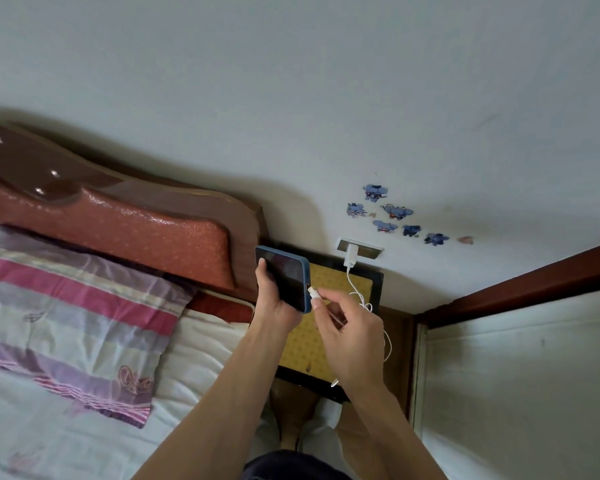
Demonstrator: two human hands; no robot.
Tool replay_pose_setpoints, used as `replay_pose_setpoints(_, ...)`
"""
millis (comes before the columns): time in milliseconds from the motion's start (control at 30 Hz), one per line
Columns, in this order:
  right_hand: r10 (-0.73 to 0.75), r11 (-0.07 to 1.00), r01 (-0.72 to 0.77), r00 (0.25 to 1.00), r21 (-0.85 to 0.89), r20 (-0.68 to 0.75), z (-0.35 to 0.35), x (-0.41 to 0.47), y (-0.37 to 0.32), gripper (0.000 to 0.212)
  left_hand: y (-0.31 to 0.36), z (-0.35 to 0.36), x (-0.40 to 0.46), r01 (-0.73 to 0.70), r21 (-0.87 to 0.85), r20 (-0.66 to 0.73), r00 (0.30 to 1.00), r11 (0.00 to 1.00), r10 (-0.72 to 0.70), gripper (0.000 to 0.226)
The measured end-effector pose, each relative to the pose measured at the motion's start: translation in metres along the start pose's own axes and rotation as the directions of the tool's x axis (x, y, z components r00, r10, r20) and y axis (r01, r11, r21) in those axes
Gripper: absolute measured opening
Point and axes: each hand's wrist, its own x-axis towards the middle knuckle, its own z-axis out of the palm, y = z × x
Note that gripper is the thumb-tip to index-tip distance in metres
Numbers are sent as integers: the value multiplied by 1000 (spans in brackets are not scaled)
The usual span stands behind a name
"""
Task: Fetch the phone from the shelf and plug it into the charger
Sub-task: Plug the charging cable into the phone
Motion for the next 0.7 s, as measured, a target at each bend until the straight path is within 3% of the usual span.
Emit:
replay_pose_setpoints(200,7,987,4,997,-158,73,-7,-5,0,14,-1,-13,-1,-80,46,-58,995,996,82,70)
replay_pose_setpoints(400,125,967,-86,981,-239,150,-12,-5,-7,16,-2,-21,2,-197,72,-93,975,978,204,77)
replay_pose_setpoints(567,296,942,-198,872,-270,391,-19,4,-4,20,0,-22,-1,-300,160,-94,944,940,317,55)
replay_pose_setpoints(700,357,928,-244,798,-281,485,-18,6,0,19,1,-29,2,-352,245,-99,918,903,384,50)
